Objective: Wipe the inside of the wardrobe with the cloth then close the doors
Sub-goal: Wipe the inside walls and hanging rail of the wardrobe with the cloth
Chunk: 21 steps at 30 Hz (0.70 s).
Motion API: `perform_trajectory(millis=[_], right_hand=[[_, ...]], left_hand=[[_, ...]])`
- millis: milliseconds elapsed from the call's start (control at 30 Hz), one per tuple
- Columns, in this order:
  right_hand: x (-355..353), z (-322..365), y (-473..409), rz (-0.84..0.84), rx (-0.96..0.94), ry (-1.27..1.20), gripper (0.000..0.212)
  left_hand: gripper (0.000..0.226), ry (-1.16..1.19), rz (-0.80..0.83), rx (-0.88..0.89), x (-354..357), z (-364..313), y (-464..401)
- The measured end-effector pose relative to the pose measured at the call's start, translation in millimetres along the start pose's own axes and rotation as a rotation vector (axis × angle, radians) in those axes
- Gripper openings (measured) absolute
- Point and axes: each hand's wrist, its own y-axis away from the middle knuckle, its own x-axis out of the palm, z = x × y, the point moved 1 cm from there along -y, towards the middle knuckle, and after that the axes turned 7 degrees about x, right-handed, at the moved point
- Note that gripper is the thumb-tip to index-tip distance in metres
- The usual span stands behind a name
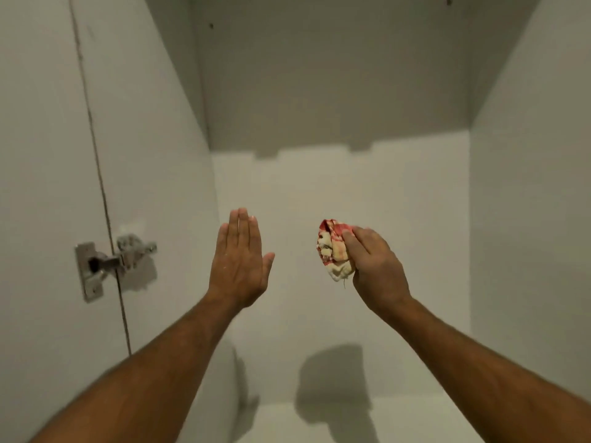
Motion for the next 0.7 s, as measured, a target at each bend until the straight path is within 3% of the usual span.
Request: perform_trajectory(millis=[100,233,300,367,500,700], right_hand=[[12,2,-66,-0.087,-0.124,0.018,0.059],[19,5,-176,-0.267,-0.337,0.038,0.048],[38,3,-302,-0.421,-0.459,0.048,0.045],[27,15,-340,-0.364,-0.470,0.109,0.042],[4,40,-399,-0.513,-0.539,0.193,0.037],[-31,67,-427,-0.560,-0.510,0.286,0.052]], left_hand=[[0.075,-0.070,-0.043,-0.057,-15,39,-48],[0.076,-0.111,-0.199,-0.097,-38,86,-130],[0.076,-0.340,-0.348,-0.148,-38,135,-235],[0.076,-0.269,-0.425,-0.179,-63,148,-266],[0.075,-0.381,-0.554,-0.197,-102,181,-313],[0.075,-0.413,-0.504,-0.193,-157,191,-340]])
